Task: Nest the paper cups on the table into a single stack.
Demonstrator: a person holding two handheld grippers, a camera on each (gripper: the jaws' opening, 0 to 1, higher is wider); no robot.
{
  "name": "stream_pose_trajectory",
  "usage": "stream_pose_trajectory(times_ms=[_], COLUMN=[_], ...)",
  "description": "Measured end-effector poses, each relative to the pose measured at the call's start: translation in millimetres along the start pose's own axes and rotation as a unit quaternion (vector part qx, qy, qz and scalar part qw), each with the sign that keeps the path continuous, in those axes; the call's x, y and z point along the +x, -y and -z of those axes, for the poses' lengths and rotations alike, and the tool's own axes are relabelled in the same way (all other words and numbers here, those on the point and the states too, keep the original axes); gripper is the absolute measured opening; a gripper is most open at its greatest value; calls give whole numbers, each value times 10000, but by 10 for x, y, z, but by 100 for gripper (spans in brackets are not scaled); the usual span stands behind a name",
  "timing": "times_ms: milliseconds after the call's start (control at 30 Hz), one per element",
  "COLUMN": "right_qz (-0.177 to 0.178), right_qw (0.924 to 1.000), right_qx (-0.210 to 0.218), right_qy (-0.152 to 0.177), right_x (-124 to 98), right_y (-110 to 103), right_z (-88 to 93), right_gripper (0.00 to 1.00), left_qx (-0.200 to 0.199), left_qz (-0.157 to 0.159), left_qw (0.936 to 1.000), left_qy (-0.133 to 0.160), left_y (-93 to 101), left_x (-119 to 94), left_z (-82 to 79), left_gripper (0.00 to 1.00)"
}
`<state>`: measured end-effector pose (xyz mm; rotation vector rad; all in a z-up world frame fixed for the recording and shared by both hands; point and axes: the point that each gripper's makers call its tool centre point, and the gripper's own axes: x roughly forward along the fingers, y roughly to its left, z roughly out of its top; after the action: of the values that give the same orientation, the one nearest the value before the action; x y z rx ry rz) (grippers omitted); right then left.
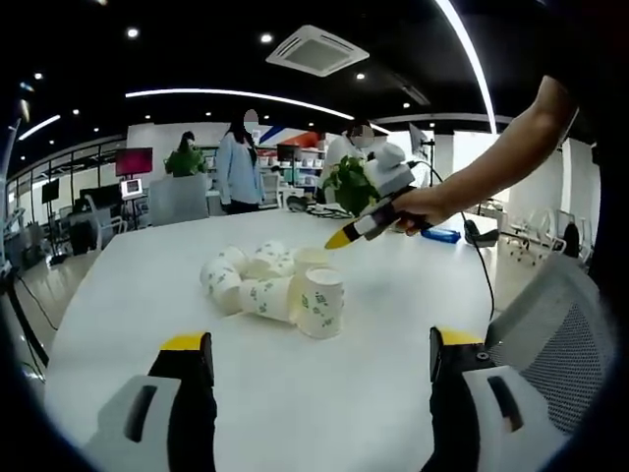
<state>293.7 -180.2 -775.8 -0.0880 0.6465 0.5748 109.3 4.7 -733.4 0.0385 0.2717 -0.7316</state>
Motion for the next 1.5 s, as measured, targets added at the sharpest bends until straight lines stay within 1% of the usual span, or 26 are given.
stream_pose_trajectory(times_ms=[200,367,533,700,800,967,1167,1500], right_qz=[15,33,99,124,124,133,123,117], right_qw=[9999,9998,9995,9987,9984,9984,9979,9977], right_qx=[77,132,150,337,417,358,513,566], right_qy=[-69,-129,-248,-348,-371,-422,-384,-346], right_x=[17,71,124,180,170,158,115,91], right_y=[-46,-88,-83,-35,-81,-80,-57,-26], right_z=[21,23,36,34,54,67,52,9], right_gripper=[13,11,8,5,5,0,0,0], left_qx=[1,-21,-70,-75,-66,-80,-73,-43], left_qz=[16,6,-17,-3,2,-14,-1,21], left_qw=[10000,10000,10000,10000,10000,10000,10000,10000], left_qy=[-5,-11,-6,-28,-38,-25,-26,-8], left_y=[27,1,-16,-10,-13,-28,-23,18], left_x=[0,-4,-3,5,6,0,4,11], left_z=[-8,14,15,23,30,27,26,-11], left_gripper=[90,90,90,89,89,89,89,89])
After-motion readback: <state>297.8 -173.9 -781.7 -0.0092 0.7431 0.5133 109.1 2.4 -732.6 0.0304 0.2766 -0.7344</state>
